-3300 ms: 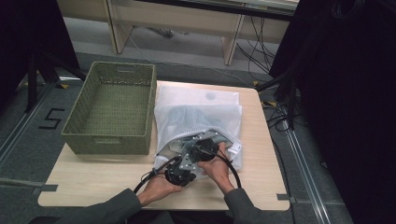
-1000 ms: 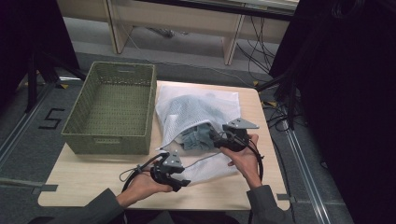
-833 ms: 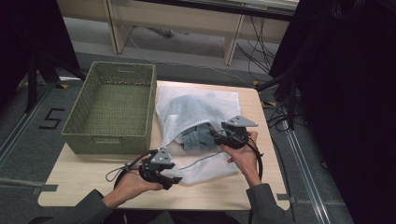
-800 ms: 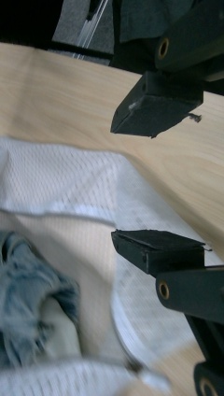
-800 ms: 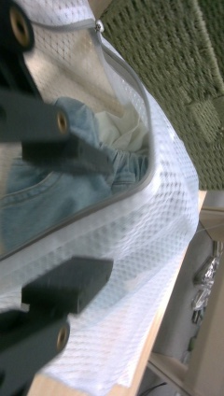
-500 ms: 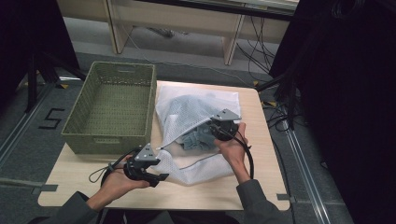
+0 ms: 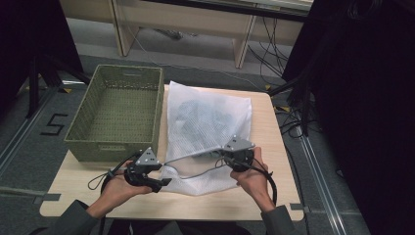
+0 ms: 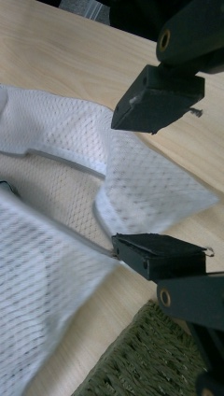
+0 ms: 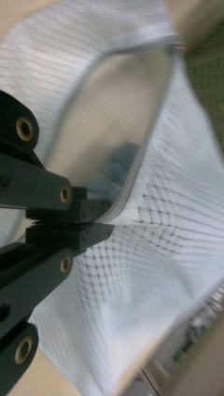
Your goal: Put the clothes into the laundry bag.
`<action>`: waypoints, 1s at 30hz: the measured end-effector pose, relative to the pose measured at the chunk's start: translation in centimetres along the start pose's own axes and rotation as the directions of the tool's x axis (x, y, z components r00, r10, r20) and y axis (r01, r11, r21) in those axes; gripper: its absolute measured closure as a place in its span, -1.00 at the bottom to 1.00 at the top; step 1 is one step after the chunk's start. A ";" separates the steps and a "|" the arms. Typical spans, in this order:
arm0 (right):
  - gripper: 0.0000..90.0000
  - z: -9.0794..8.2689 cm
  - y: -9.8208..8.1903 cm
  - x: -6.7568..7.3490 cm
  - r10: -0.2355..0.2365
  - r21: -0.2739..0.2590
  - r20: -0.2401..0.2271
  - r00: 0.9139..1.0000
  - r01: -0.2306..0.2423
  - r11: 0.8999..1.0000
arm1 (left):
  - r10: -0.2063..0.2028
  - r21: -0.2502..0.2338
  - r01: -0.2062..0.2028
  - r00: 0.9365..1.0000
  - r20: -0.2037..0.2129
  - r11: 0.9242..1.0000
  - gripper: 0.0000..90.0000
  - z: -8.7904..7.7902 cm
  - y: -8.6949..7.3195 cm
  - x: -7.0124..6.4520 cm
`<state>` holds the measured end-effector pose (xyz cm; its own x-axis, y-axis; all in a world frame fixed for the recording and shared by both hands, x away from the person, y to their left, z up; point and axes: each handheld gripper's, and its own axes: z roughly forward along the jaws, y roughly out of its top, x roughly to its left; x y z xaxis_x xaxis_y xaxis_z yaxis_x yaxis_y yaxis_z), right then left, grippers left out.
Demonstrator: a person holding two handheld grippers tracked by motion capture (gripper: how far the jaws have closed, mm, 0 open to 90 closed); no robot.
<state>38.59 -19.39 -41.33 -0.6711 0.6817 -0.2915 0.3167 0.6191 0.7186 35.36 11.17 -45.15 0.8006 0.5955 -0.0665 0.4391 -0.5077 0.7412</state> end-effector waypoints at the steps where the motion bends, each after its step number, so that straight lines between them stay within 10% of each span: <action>1: 0.99 1.1 -1.3 0.8 0.010 0.069 -0.026 1.000 -0.008 0.998 | -0.017 0.005 0.017 1.000 -0.004 1.000 -0.18 0.0 -0.1 0.0; 9: 0.96 5.3 -4.1 1.3 -0.011 0.218 -0.063 0.998 0.025 0.976 | -0.015 0.016 0.015 1.000 -0.011 1.000 -0.19 0.1 -0.2 0.3; 17: 0.50 2.8 -3.3 0.6 0.113 0.112 -0.083 0.990 -0.103 0.988 | -0.022 0.013 0.022 1.000 -0.008 1.000 -0.23 0.1 -0.2 0.4; 23: -0.04 1.9 -3.6 -0.3 0.244 0.047 -0.085 0.966 -0.241 0.969 | -0.018 0.013 0.018 1.000 -0.007 1.000 -0.26 0.1 -0.2 0.5; 30: -0.23 1.0 -4.1 -1.8 0.351 -0.021 -0.118 0.929 -0.356 0.934 | -0.021 0.013 0.021 1.000 -0.015 1.000 -0.28 -0.1 -0.4 0.7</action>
<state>39.16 -22.79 -44.35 -0.5912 0.8046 0.0558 0.5206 0.3279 0.7883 35.73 11.89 -45.48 0.7850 0.6153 -0.0717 0.4614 -0.5034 0.7306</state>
